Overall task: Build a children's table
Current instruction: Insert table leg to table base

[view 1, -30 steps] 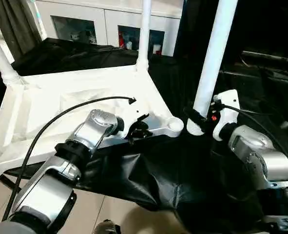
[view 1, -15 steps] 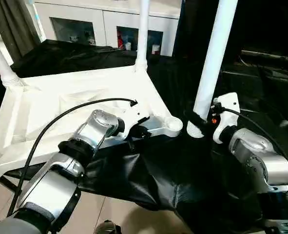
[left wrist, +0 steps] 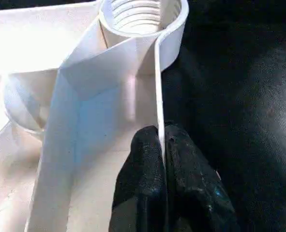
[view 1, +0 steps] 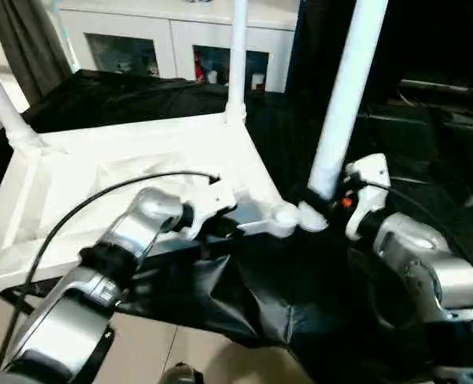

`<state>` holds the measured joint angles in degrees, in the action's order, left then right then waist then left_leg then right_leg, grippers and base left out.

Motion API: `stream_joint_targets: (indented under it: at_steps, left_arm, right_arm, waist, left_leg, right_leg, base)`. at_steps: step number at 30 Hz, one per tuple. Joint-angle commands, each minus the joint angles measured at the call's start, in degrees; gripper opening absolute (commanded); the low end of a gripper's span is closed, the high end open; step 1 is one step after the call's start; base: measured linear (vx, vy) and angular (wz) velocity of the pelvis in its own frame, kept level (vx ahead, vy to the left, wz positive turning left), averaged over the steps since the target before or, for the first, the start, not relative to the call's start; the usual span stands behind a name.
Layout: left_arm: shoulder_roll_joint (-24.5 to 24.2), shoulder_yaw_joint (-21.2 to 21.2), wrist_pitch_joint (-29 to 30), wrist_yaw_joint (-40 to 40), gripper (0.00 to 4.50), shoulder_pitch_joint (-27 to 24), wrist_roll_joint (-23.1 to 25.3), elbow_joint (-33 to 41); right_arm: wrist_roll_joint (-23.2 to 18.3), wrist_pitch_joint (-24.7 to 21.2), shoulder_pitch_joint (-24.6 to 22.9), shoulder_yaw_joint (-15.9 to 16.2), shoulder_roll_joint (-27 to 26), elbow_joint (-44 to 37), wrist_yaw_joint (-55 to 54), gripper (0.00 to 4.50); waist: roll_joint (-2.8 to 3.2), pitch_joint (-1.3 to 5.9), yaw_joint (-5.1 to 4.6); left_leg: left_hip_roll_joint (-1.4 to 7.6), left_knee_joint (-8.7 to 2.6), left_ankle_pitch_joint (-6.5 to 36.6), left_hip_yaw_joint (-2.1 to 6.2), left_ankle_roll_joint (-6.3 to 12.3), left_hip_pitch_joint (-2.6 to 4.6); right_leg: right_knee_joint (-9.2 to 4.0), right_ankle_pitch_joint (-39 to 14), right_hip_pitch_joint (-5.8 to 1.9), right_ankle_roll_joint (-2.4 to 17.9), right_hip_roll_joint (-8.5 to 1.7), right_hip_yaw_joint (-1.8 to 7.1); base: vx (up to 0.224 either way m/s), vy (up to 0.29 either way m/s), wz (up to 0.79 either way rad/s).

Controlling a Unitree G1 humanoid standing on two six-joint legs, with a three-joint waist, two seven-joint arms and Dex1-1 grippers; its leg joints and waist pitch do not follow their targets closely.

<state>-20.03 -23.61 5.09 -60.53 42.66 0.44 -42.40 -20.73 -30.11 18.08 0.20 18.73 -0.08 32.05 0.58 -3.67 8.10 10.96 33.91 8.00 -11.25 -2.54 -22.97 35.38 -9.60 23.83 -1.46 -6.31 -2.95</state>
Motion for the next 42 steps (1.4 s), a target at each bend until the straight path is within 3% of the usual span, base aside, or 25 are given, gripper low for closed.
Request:
stream_joint_targets:
  at_steps: [1, 2, 5, 7, 9, 13, 15, 32, 42]
  left_arm:
    - [0.3, 2.3, -1.4, 0.4, 0.0, -1.1, -1.8, 2.4]
    - [0.3, 2.6, -1.4, 0.5, 0.0, -1.3, -1.8, 2.6]
    - [0.1, 3.6, -1.6, 0.6, 0.0, -2.7, -2.0, 4.1]
    - [-0.2, 3.9, -1.7, 0.5, 0.0, -3.6, -2.1, 5.1]
    - [-0.4, 4.0, -1.2, 0.4, 0.0, -4.7, -2.6, 6.8]
    - [-0.7, 3.8, -1.6, 0.7, 0.0, -5.4, -2.0, 7.5]
    - [-0.8, 4.0, -1.7, 0.9, 0.0, -5.6, -1.3, 7.6]
    - [-1.3, 4.4, -1.8, 1.5, 0.0, -6.1, 0.5, 8.2]
    - [-1.4, 4.5, -2.1, 1.5, 0.0, -5.8, 1.0, 7.9]
  right_arm:
    - [-1.1, -1.2, 0.2, 0.8, 0.0, -1.2, 1.4, 1.93]
    - [-1.0, -1.2, 0.3, 1.0, 0.0, -1.2, 1.5, 1.93]
    - [-1.0, -1.3, 0.8, 1.6, -0.4, -0.6, 2.3, 1.93]
    - [-0.7, -1.1, 1.2, 1.9, -0.8, 0.0, 2.5, 1.93]
    - [-0.5, -0.9, 1.6, 2.3, -1.0, 0.6, 2.4, 1.93]
    - [1.0, 0.7, 2.5, 1.7, -2.0, 1.0, -0.1, 1.93]
    - [-0.3, -1.7, 3.4, 1.3, -2.3, 1.1, 0.2, 1.93]
    - [2.4, 4.3, 3.1, 1.8, -4.2, 0.6, -1.9, 1.93]
    - [2.2, 2.1, 3.4, 1.4, -4.4, 1.0, -3.0, 1.93]
  waist:
    - [-1.5, 4.15, -0.2]
    - [-1.23, 4.16, -0.17]
    - [-1.81, 4.0, -0.33]
    - [-1.64, 4.08, -0.35]
    - [-1.97, 4.06, -0.4]
    - [-2.05, 4.1, -0.54]
    - [-2.03, 3.96, -0.64]
    - [-1.9, 3.8, -0.96]
    - [-1.85, 3.88, -1.1]
  left_leg:
    - [1.79, -4.65, 20.7, 1.19, -1.55, 1.6]
    - [1.81, -4.68, 20.5, 1.25, -1.75, 1.58]
    - [1.8, -4.64, 20.0, 1.13, -1.51, 1.47]
    - [1.8, -4.59, 18.9, 1.11, -1.17, 1.42]
    - [1.79, -4.6, 17.7, 0.98, -0.8, 1.39]
    - [1.71, -4.54, 16.2, 0.8, -0.37, 1.38]
    - [1.71, -4.62, 16.8, 0.8, -0.49, 1.48]
    - [1.75, -5.0, 20.2, 1.03, -2.03, 1.55]
    - [1.73, -5.01, 20.1, 1.03, -1.86, 1.54]
  right_leg:
    - [-4.72, -19.7, -2.25, 9.6, -2.32, 1.59]
    - [-4.69, -20.2, -2.17, 9.3, -2.45, 1.64]
    - [-4.79, -20.7, -2.06, 8.8, -2.55, 1.72]
    - [-4.66, -20.0, -2.0, 8.7, -2.56, 1.76]
    - [-4.56, -18.6, -1.96, 8.9, -2.41, 1.77]
    - [-4.44, -17.6, -1.88, 9.0, -2.35, 1.83]
    - [-4.59, -18.6, -1.84, 8.6, -2.33, 1.86]
    - [-5.03, -22.2, -1.57, 7.2, -2.46, 1.94]
    - [-4.95, -21.2, -1.63, 7.5, -2.38, 1.95]
  base:
    - [0.0, 0.0, 0.0]
    - [0.0, 0.0, 0.0]
    - [0.0, 0.0, 0.0]
    - [0.0, 0.0, 0.0]
    - [0.0, 0.0, 0.0]
    - [0.0, 0.0, 0.0]
    - [0.0, 0.0, 0.0]
    - [0.0, 0.0, 0.0]
    - [0.0, 0.0, 0.0]
